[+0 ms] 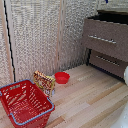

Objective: Compassionately, move the pinch receptors towards pink recepticle. Embrace the recepticle delicately and rise accordingly. Progress forward guided by applied tension and move towards the highest section of the storage unit. Place the recepticle delicately and shut the storage unit.

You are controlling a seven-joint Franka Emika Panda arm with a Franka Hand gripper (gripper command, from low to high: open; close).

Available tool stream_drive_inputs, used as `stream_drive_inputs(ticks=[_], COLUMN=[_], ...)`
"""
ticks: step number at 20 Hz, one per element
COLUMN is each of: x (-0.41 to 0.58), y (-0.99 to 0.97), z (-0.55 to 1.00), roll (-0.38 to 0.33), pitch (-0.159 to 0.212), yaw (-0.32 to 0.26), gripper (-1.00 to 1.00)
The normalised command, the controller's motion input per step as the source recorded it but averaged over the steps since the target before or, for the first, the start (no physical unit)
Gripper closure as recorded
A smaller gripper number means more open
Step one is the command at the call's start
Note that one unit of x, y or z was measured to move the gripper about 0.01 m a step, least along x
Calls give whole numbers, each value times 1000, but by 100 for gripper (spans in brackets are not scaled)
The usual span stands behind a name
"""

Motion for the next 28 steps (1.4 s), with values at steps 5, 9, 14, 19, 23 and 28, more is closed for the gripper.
stream_drive_inputs(ticks=[5, 9, 14, 19, 23, 28], x=[-12, 10, 25, 2, -56, -103], y=[176, 534, 553, 382, 194, 157], z=[-259, -459, -444, -253, -76, -59], roll=[-308, -316, -353, -375, -375, -375], pitch=[184, 139, 89, 106, 144, 152], yaw=[151, 46, 15, 30, 67, 82], gripper=[-100, -100, -100, -100, -100, -100])
